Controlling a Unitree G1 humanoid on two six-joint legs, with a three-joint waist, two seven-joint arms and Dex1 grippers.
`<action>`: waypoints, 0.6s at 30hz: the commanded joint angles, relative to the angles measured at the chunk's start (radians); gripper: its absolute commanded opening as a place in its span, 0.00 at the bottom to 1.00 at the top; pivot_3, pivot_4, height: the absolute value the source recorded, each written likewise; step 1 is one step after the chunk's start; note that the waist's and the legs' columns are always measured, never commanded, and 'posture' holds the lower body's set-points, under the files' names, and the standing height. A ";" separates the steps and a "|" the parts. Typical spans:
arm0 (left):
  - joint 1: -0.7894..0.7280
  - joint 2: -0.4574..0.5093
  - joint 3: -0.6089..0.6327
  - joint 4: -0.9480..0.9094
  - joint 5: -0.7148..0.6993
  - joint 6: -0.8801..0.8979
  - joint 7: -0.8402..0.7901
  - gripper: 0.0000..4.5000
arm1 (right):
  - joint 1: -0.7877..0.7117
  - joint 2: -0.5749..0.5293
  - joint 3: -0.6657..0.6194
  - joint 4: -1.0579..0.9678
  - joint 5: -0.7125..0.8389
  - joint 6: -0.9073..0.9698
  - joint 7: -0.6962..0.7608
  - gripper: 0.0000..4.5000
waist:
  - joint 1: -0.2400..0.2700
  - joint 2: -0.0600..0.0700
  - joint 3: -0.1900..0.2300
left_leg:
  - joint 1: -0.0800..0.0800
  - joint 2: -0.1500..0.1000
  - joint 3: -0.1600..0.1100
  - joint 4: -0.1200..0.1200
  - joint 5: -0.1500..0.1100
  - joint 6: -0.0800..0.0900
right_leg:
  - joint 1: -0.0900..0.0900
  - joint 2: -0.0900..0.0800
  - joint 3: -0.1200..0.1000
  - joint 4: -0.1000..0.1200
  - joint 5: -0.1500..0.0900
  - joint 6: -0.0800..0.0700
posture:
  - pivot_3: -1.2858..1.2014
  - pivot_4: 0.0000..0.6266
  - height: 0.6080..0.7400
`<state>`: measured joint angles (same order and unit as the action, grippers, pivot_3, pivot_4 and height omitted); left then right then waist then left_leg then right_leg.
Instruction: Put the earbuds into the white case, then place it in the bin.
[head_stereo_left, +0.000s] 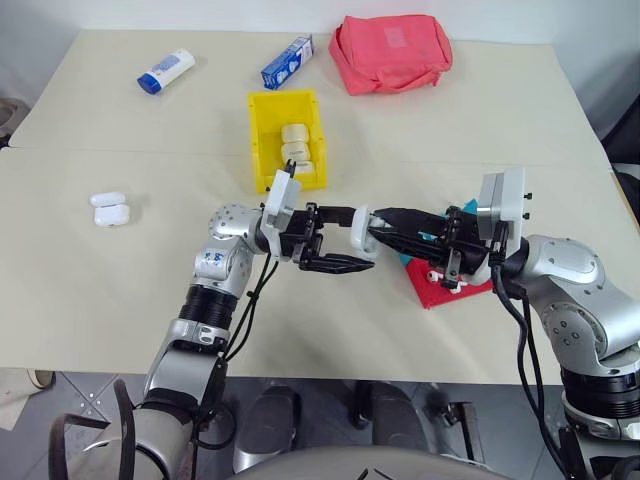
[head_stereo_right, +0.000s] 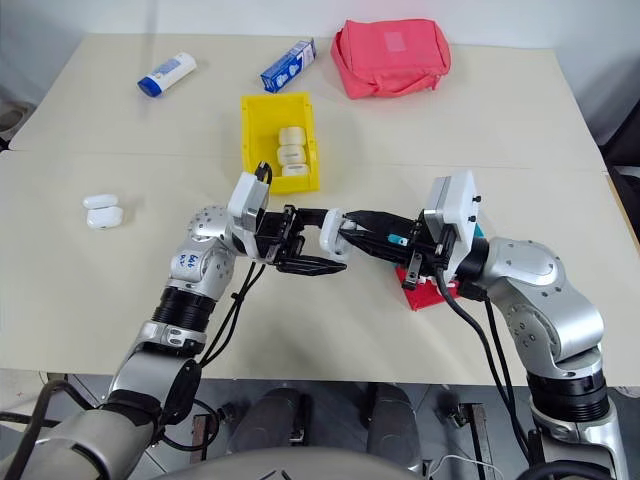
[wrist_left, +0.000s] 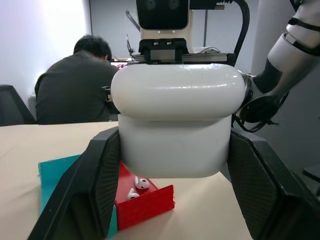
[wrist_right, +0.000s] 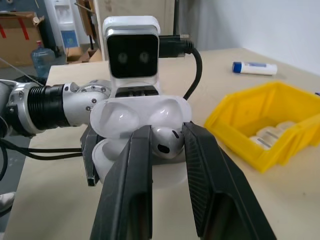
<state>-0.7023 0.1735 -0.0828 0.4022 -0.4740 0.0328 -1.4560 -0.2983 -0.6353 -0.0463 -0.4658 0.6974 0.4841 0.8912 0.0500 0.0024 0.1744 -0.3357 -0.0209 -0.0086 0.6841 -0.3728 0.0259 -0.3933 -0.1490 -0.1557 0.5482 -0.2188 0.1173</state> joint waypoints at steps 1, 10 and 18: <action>-0.052 -0.005 0.068 -0.034 -0.047 -0.045 0.029 0.62 | 0.029 -0.051 0.032 -0.003 0.007 0.057 0.050 0.12 | 0.001 0.000 0.000 | 0.000 0.000 0.000 0.000 0.000 0.000 | 0.000 0.000 0.000 0.000 0.000 0.000 | 0.52 0.24 1.00; -0.031 -0.002 0.049 -0.040 -0.030 -0.067 0.016 0.62 | -0.023 -0.073 0.035 -0.001 0.030 0.101 0.038 0.28 | 0.001 0.000 0.000 | 0.000 0.000 0.000 0.000 0.000 0.000 | 0.000 0.000 0.000 0.000 0.000 0.000 | 0.52 0.24 1.00; -0.029 0.007 0.031 -0.004 -0.002 -0.092 -0.001 0.62 | -0.101 -0.068 -0.003 -0.031 0.062 0.131 -0.007 0.62 | 0.001 0.000 0.000 | 0.000 0.000 -0.001 0.000 0.000 0.000 | 0.000 0.000 0.000 -0.001 0.000 0.000 | 0.52 0.24 1.00</action>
<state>-0.7027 0.1938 -0.0553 0.4119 -0.4650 -0.0410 -1.4542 -0.3761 -0.6935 -0.0312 -0.4650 0.7407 0.6000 0.8967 0.0514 0.0024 0.1744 -0.3361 -0.0207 -0.0091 0.6840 -0.3729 0.0259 -0.3934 -0.1494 -0.1558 0.5472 -0.2188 0.1173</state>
